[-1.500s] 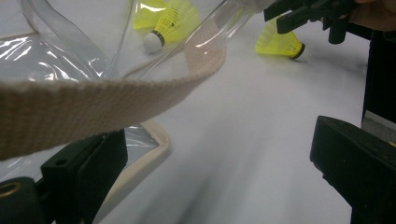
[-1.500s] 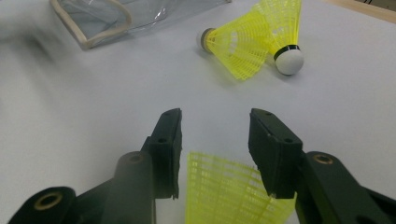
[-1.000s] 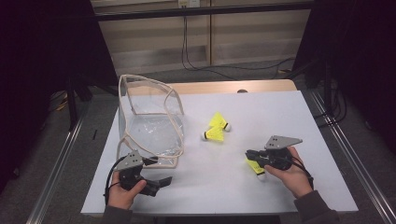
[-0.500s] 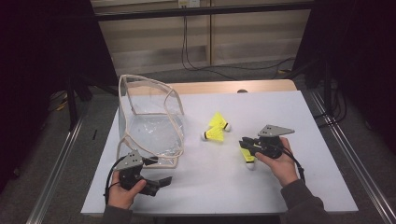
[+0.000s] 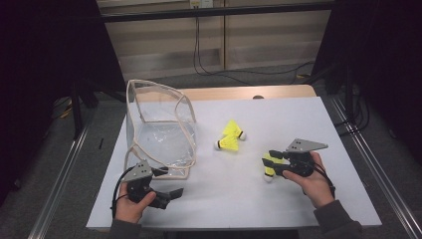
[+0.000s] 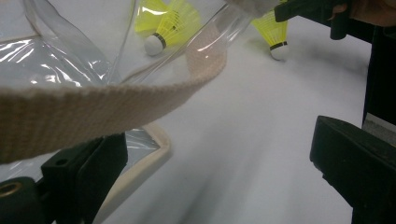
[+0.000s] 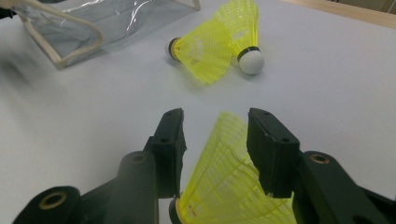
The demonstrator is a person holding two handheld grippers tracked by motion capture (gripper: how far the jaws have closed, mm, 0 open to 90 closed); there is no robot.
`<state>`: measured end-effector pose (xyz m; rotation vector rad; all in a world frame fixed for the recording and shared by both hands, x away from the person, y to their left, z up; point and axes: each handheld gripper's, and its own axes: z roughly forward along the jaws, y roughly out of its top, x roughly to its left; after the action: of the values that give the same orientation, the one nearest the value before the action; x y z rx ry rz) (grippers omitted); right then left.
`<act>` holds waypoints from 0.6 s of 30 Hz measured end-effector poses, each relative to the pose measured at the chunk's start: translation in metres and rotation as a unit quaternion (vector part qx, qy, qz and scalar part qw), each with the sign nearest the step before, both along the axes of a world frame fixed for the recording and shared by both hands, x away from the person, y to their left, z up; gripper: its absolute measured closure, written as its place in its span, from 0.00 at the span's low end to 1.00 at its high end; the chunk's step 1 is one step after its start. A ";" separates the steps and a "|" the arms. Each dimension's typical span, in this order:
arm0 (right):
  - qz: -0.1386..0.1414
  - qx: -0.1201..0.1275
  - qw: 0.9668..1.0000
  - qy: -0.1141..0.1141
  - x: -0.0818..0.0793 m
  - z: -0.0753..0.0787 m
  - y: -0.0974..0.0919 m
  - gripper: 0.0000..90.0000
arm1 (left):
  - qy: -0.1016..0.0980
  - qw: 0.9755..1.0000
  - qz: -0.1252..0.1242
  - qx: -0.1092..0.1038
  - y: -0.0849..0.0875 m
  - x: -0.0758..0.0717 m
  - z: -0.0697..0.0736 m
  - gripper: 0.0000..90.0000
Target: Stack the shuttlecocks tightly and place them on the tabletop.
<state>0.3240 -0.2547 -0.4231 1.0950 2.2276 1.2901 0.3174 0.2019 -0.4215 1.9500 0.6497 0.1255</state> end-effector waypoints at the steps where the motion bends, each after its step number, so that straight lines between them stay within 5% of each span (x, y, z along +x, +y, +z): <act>1: 0.001 -0.005 1.000 0.000 -0.002 0.001 -0.001 0.65 | 0.000 1.000 0.000 0.000 0.000 0.000 0.000 0.05; 7: 0.020 -0.023 0.999 0.009 -0.009 0.004 -0.006 0.86 | 0.000 1.000 0.000 0.000 0.000 0.000 0.000 0.05; 18: 0.018 0.012 1.000 0.001 -0.003 0.004 -0.001 0.99 | -0.001 1.000 0.001 -0.002 0.000 0.000 0.000 0.05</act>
<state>0.3213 -0.2561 -0.4195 1.0691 2.2500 1.3331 0.3173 0.2014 -0.4211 1.9451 0.6507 0.1263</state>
